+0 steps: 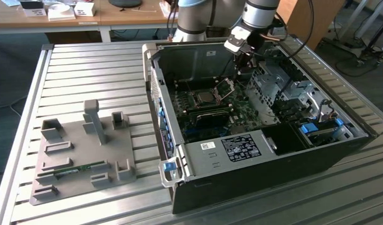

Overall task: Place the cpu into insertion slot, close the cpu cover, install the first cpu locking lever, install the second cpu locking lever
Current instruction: 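Close the cpu cover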

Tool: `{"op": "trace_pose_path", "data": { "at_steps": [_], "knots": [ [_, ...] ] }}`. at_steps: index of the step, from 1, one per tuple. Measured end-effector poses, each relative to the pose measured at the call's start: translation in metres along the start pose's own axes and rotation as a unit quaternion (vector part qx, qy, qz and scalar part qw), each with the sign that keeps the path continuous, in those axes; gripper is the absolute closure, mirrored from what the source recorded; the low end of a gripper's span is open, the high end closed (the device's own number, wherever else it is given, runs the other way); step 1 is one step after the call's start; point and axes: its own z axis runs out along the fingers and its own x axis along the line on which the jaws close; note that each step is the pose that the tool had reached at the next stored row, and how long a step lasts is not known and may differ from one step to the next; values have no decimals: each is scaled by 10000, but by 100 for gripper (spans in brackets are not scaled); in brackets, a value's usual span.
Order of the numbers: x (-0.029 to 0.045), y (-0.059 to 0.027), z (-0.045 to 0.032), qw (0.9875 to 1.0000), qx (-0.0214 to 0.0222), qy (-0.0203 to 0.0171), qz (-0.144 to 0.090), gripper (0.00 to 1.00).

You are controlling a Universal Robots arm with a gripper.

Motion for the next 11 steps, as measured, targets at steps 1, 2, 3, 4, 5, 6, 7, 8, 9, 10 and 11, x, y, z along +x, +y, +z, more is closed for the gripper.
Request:
{"op": "trace_pose_path", "data": {
  "at_steps": [1, 2, 3, 4, 5, 6, 7, 8, 9, 10, 11],
  "knots": [
    [1, 6, 0, 10000, 0, 0, 0, 90],
    [1, 6, 0, 10000, 0, 0, 0, 90],
    [0, 6, 0, 10000, 0, 0, 1, 90],
    [0, 6, 0, 10000, 0, -1, 1, 90],
    [0, 6, 0, 10000, 0, 0, 0, 90],
    [0, 7, 0, 10000, 0, -1, 0, 90],
    [0, 7, 0, 10000, 0, -1, 0, 90],
    [0, 7, 1, 10000, 0, -1, 0, 90],
    [0, 8, 6, 10000, 0, 1, 0, 90],
    [0, 10, 12, 10000, 0, 0, 0, 90],
    [1, 16, 20, 10000, 0, -1, -1, 90]
  ]
}}
